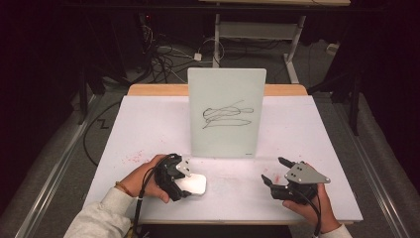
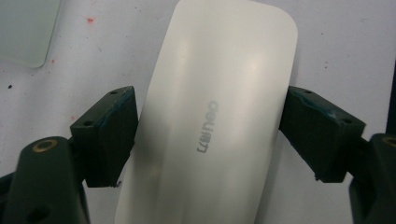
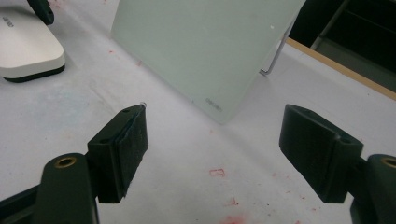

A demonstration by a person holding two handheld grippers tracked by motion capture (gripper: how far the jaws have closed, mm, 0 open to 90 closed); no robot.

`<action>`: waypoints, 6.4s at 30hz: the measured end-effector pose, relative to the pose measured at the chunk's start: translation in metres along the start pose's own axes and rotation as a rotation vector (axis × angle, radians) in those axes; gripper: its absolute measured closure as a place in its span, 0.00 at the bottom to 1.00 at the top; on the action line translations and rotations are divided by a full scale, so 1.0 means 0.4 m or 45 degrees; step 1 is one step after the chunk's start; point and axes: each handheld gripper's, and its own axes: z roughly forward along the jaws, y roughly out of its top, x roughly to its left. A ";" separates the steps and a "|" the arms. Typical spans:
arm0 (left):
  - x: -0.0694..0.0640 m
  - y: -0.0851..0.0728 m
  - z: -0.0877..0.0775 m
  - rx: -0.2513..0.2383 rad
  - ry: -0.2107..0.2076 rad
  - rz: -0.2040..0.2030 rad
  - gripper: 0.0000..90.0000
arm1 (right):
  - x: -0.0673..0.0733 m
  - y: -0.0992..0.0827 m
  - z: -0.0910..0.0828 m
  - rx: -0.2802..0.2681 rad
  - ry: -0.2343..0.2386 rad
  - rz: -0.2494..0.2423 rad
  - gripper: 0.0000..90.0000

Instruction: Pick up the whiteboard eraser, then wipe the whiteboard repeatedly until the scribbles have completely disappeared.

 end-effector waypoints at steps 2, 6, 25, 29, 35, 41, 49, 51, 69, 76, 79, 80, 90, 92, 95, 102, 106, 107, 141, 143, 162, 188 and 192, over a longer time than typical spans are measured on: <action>0.003 0.000 0.003 0.004 -0.008 0.009 0.22 | 0.001 -0.002 0.003 0.007 0.012 -0.011 0.27; 0.003 -0.001 0.005 0.000 -0.010 0.027 0.23 | 0.004 -0.003 0.006 0.018 0.016 -0.015 0.27; -0.001 0.000 -0.002 -0.019 0.042 0.103 0.32 | 0.010 -0.003 0.010 0.028 0.040 -0.042 0.27; -0.003 -0.003 -0.009 -0.055 0.049 0.091 0.32 | 0.010 -0.002 0.009 0.024 0.039 -0.045 0.27; -0.012 -0.017 -0.036 -0.141 0.102 0.054 0.32 | 0.009 -0.001 0.005 0.014 0.038 -0.042 0.27; -0.027 -0.040 -0.055 -0.233 0.208 -0.006 0.32 | 0.003 0.001 0.001 0.001 0.020 -0.039 0.27; -0.030 -0.044 -0.082 -0.326 0.328 -0.072 0.32 | 0.001 0.000 0.005 0.002 0.011 -0.034 0.27; -0.033 -0.043 -0.089 -0.356 0.374 -0.095 0.32 | 0.001 0.001 0.006 0.001 0.010 -0.031 0.27; -0.052 -0.032 -0.102 -0.427 0.553 -0.172 0.32 | -0.001 0.001 -0.001 -0.019 -0.006 -0.022 0.27; -0.061 -0.010 -0.100 -0.432 0.691 -0.153 0.32 | -0.002 -0.003 0.007 -0.007 -0.010 -0.017 0.27; -0.056 0.003 -0.102 -0.461 0.728 -0.170 0.32 | -0.001 -0.002 0.005 -0.008 -0.013 -0.024 0.27; -0.055 0.011 -0.103 -0.458 0.757 -0.165 0.32 | -0.001 -0.001 0.003 -0.013 -0.015 -0.020 0.27; -0.018 0.060 -0.107 -0.479 0.937 -0.169 0.32 | 0.000 -0.001 0.002 -0.021 -0.016 -0.025 0.27; -0.011 0.075 -0.099 -0.441 0.992 -0.147 0.32 | 0.002 -0.001 0.003 -0.018 -0.018 -0.030 0.27; 0.003 0.096 -0.096 -0.451 1.009 -0.161 0.32 | 0.002 -0.003 0.003 -0.014 -0.017 -0.024 0.27; 0.019 0.146 -0.085 -0.457 1.097 -0.155 0.32 | 0.010 -0.002 0.005 -0.010 -0.011 -0.027 0.27; 0.029 0.174 -0.079 -0.475 1.115 -0.160 0.32 | 0.011 -0.003 0.000 -0.019 -0.014 -0.031 0.27; 0.030 0.181 -0.075 -0.466 1.138 -0.150 0.32 | 0.010 -0.002 -0.002 -0.025 -0.017 -0.027 0.27; 0.061 0.174 -0.044 -0.407 1.386 -0.159 0.32 | 0.007 -0.009 0.004 -0.005 0.007 -0.033 0.27; 0.064 0.166 -0.051 -0.421 1.370 -0.186 0.32 | 0.008 -0.009 0.005 -0.006 0.008 -0.033 0.27; 0.014 0.146 0.048 -0.237 1.389 -0.037 0.32 | 0.005 -0.005 -0.004 -0.021 0.004 -0.033 0.27; -0.014 0.206 0.105 -0.237 1.382 -0.039 0.32 | 0.013 -0.003 0.002 -0.012 0.023 -0.042 0.27; 0.002 0.233 0.075 -0.315 1.378 -0.081 0.32 | 0.012 -0.002 0.002 -0.012 0.032 -0.024 0.27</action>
